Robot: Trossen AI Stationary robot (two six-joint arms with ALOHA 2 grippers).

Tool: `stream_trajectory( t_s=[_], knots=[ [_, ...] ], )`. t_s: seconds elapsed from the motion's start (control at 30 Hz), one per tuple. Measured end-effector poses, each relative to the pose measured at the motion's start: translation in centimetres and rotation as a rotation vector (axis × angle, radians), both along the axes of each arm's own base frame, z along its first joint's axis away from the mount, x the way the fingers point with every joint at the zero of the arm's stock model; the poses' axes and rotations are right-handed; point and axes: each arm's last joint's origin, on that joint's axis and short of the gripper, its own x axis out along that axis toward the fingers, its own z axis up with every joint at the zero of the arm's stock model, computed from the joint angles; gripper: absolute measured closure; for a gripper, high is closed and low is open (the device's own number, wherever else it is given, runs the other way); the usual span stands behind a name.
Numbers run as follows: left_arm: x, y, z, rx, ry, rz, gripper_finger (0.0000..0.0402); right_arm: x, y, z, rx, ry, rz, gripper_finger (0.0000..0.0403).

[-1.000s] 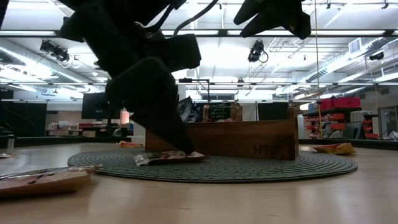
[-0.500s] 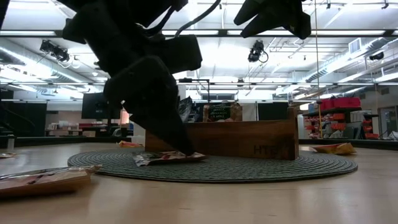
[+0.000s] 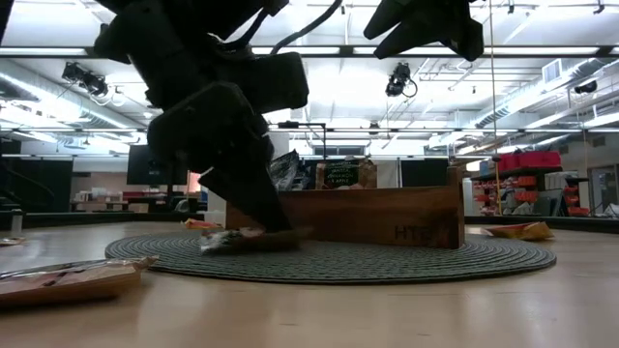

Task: Pick & Place Tea
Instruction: Put the brown tea bag into the middle section of the wooden organizer

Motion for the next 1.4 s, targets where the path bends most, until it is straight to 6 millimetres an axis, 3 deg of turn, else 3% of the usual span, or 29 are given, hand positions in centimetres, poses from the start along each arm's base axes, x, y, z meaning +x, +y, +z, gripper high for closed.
stream_trajectory(
  t_s=[0.13,0.37,0.6,0.73,0.97,1.2,1.4],
  knots=[
    [-0.7,0.3,2.0,0.001,-0.014,0.005,0.0399,0.0,0.0,0.0,-0.002,0.001,0.001,0.0279],
    [-2.8,1.3,8.3,0.062,-0.158,0.096,0.0400,0.0,0.0,0.0,-0.016,0.006,0.010,0.0279],
    [-5.8,3.4,16.4,0.139,-0.569,0.477,0.0400,0.2,-0.1,0.3,-0.046,-0.037,-0.019,0.0280],
    [-7.1,4.3,19.8,0.135,-0.793,0.691,0.0400,0.8,0.0,1.1,-0.096,-0.141,-0.038,0.0279],
    [-7.1,4.4,21.9,0.060,-0.961,0.788,0.0401,2.6,-1.5,3.1,-0.177,-0.309,-0.024,0.0259],
    [-6.8,4.3,22.3,0.012,-1.018,0.811,0.0401,3.9,-4.0,4.6,-0.157,-0.451,-0.114,0.0184],
    [-6.8,4.6,22.8,-0.033,-1.071,0.844,0.0401,4.5,-5.8,5.9,-0.035,-0.618,-0.223,0.0136]
  ],
)
